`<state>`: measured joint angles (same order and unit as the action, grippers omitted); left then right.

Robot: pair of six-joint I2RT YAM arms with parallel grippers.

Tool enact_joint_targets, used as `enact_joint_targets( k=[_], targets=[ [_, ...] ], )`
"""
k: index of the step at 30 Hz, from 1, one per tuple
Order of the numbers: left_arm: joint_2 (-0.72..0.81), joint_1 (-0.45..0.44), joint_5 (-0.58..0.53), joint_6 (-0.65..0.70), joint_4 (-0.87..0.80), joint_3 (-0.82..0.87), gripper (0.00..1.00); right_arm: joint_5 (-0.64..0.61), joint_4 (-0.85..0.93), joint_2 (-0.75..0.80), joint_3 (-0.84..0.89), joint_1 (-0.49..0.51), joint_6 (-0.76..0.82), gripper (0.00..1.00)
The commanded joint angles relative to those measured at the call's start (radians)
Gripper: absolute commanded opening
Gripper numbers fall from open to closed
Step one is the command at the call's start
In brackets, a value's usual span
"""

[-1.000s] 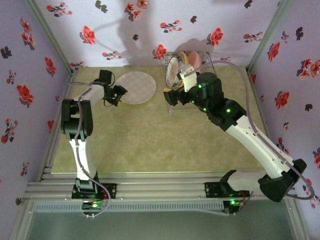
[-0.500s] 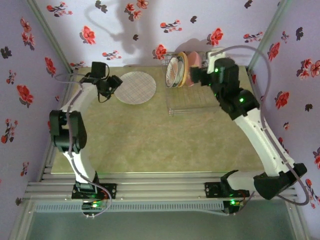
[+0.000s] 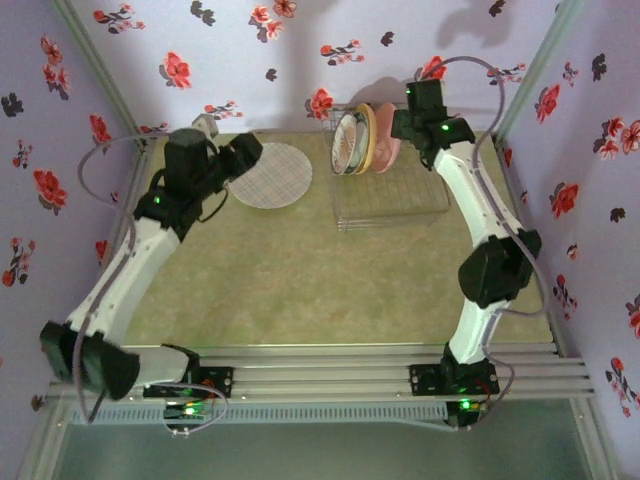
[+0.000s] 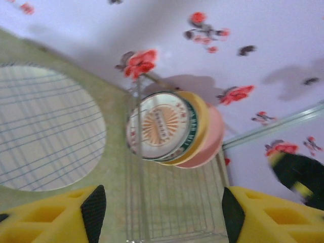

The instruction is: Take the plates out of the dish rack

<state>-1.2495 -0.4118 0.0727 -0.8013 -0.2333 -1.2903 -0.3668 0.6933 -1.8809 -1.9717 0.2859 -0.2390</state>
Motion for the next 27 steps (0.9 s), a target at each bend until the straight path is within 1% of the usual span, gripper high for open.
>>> enact_joint_targets(
  k=[1,2,4,7,10,13,17,20,23,27],
  targets=[
    [0.125,-0.116,-0.118,0.178,0.215,0.089,0.63,-0.018,0.032,-0.069,-0.058,-0.003,-0.022,0.81],
    [0.151,-0.142,-0.143,0.195,0.217,0.103,0.63,-0.022,0.023,-0.092,-0.065,-0.004,-0.021,0.80],
    [0.183,-0.161,-0.157,0.189,0.187,0.112,0.62,-0.027,0.009,-0.134,-0.082,-0.003,-0.016,0.78],
    [0.214,-0.173,-0.167,0.176,0.135,0.124,0.62,-0.036,0.017,-0.199,-0.125,-0.004,-0.014,0.75],
    [0.233,-0.181,-0.172,0.166,0.121,0.140,0.62,-0.057,0.023,-0.245,-0.154,-0.002,-0.021,0.74],
    [0.239,-0.191,-0.171,0.165,0.116,0.140,0.62,-0.076,0.008,-0.270,-0.160,-0.002,-0.028,0.70],
    [0.240,-0.201,-0.176,0.166,0.112,0.131,0.62,-0.104,-0.002,-0.310,-0.186,-0.002,-0.031,0.64],
    [0.240,-0.206,-0.176,0.169,0.113,0.122,0.62,-0.097,-0.011,-0.341,-0.217,-0.002,-0.025,0.59],
    [0.241,-0.209,-0.176,0.174,0.105,0.118,0.62,-0.074,-0.035,-0.363,-0.230,-0.002,-0.018,0.49],
    [0.246,-0.215,-0.180,0.165,0.089,0.117,0.62,-0.073,-0.040,-0.394,-0.258,-0.003,-0.016,0.46]
  ],
)
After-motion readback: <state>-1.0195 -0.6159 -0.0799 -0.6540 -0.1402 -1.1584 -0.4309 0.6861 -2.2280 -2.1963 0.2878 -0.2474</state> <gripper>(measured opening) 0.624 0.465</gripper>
